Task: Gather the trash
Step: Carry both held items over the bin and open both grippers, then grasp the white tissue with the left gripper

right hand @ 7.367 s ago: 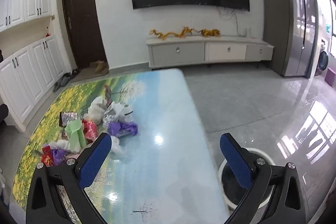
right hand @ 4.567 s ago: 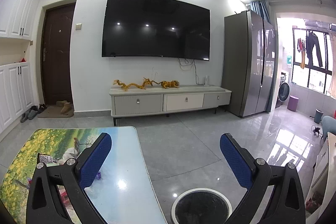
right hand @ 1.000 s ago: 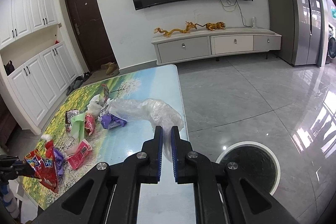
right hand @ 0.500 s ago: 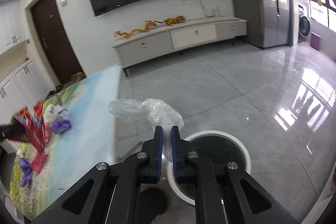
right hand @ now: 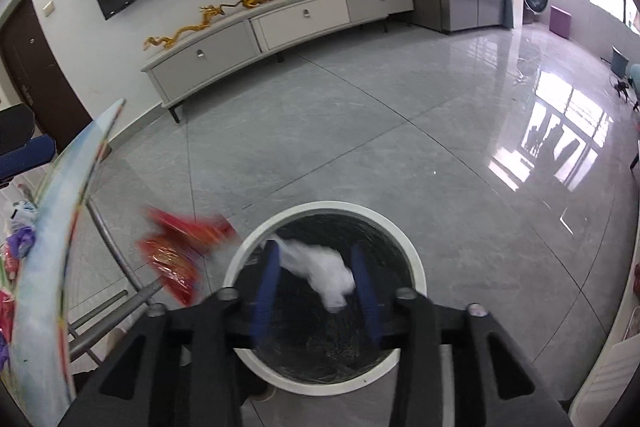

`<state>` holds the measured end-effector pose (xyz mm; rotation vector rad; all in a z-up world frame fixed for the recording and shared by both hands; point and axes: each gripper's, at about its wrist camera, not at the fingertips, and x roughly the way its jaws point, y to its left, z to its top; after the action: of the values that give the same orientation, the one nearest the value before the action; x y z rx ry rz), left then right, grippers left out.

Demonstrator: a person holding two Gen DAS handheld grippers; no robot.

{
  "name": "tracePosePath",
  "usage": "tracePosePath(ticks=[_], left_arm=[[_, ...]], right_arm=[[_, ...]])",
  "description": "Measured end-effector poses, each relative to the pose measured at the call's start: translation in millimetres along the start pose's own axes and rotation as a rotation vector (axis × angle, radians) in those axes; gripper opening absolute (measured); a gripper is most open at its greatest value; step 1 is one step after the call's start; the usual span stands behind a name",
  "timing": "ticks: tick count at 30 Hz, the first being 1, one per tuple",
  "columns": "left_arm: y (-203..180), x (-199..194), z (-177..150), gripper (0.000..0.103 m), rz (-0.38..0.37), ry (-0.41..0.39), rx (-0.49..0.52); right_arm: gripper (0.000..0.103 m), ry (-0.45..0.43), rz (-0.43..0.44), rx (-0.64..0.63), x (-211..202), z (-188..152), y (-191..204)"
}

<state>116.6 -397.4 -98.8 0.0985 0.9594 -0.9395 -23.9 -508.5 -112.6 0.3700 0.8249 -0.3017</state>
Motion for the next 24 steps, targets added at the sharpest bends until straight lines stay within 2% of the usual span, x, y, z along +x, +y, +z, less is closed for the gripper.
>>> tracePosePath(ticks=[5,11,19,24], left_arm=[[-0.8,-8.5,-5.5,0.059,-0.006,-0.004,0.01],[-8.0,-46.3,-14.6,0.058,0.027,-0.053,0.014],[-10.2,-137.5,-50.9,0.059,0.103,-0.176,0.039],[12.5,-206.7,-88.6,0.059,0.173,-0.262,0.024]], right_arm=[[0.04,0.001,-0.01,0.021,-3.5,-3.7,-6.4],[0.04,-0.041,0.008,0.018,-27.2,1.5,1.8],[0.04,-0.138,0.037,-0.047,-86.8,10.6,41.2],[0.04,-0.188,0.081,-0.126,-123.6,13.7,85.0]])
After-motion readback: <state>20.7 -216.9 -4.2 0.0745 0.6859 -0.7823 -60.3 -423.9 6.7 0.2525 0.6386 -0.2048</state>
